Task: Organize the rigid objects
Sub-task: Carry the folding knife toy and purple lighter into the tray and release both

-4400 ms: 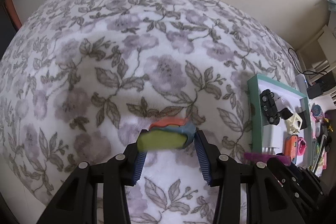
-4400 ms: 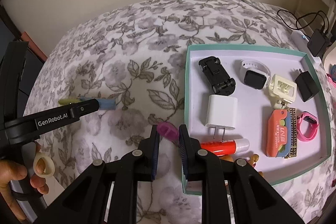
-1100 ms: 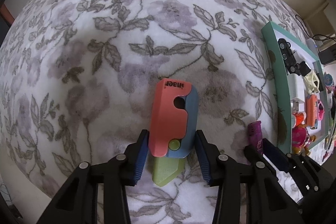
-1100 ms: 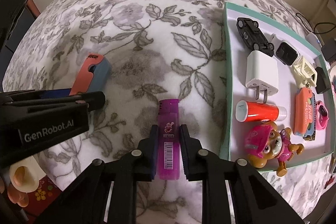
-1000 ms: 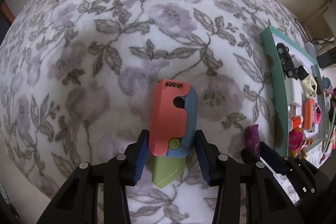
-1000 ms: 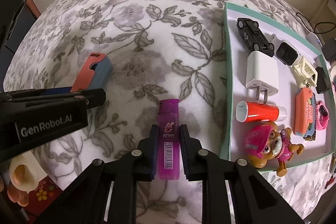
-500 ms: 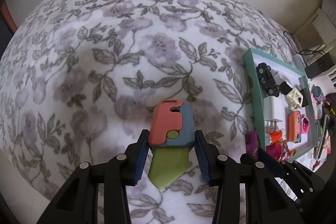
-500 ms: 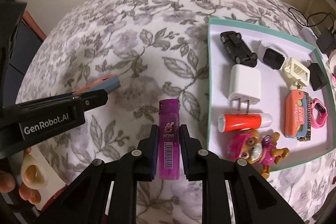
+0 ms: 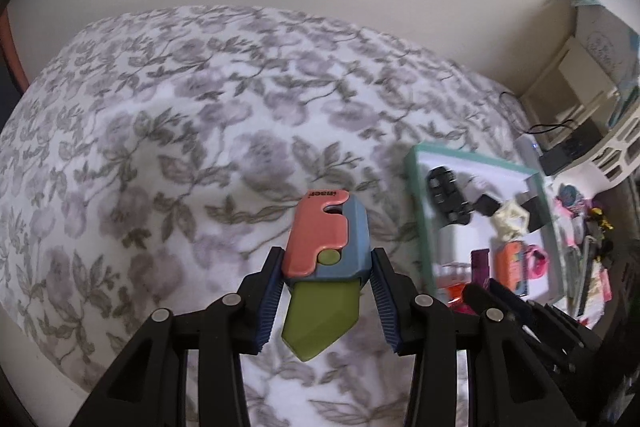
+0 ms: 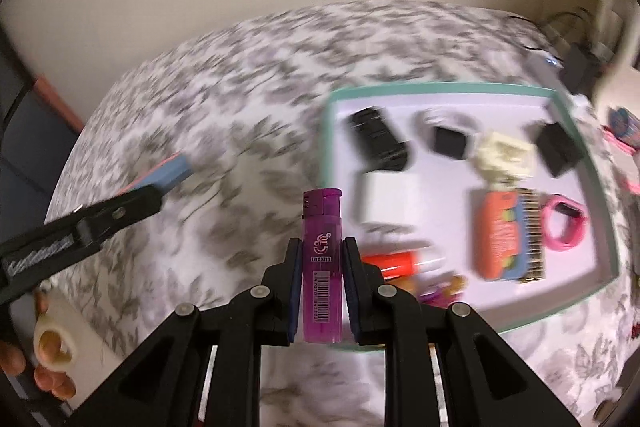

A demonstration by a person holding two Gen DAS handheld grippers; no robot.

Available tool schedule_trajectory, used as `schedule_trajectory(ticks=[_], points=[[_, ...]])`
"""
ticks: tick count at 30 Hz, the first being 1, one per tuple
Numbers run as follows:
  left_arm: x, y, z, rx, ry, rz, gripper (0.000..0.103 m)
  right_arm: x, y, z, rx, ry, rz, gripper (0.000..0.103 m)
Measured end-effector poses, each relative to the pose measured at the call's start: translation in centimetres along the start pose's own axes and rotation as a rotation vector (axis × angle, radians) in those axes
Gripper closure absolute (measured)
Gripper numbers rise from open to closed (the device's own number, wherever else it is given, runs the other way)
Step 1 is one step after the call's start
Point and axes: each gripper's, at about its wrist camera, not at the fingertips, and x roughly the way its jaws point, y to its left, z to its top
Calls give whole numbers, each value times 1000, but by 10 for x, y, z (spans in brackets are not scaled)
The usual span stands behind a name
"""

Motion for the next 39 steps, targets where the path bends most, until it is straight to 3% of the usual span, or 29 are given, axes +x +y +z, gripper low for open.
schedule_trajectory(ticks=[8,17,27,36,39], points=[[9,-58,-1,78,1,-66,57,-9,-66,8,122,-38,-135,83],[41,-129,-12,195,49,-112,57,-6,-109,6,188,-13,-158,82],[75,-141,-24,216,133,-108,57,-2,-122,2,200,12,-158,82],[73,-143,-25,225,137,-91,56,3,-121,0,209,36,-148,82],[71,-144,-24,227,127,-97,47,5,-122,1,213,41,-143,79]])
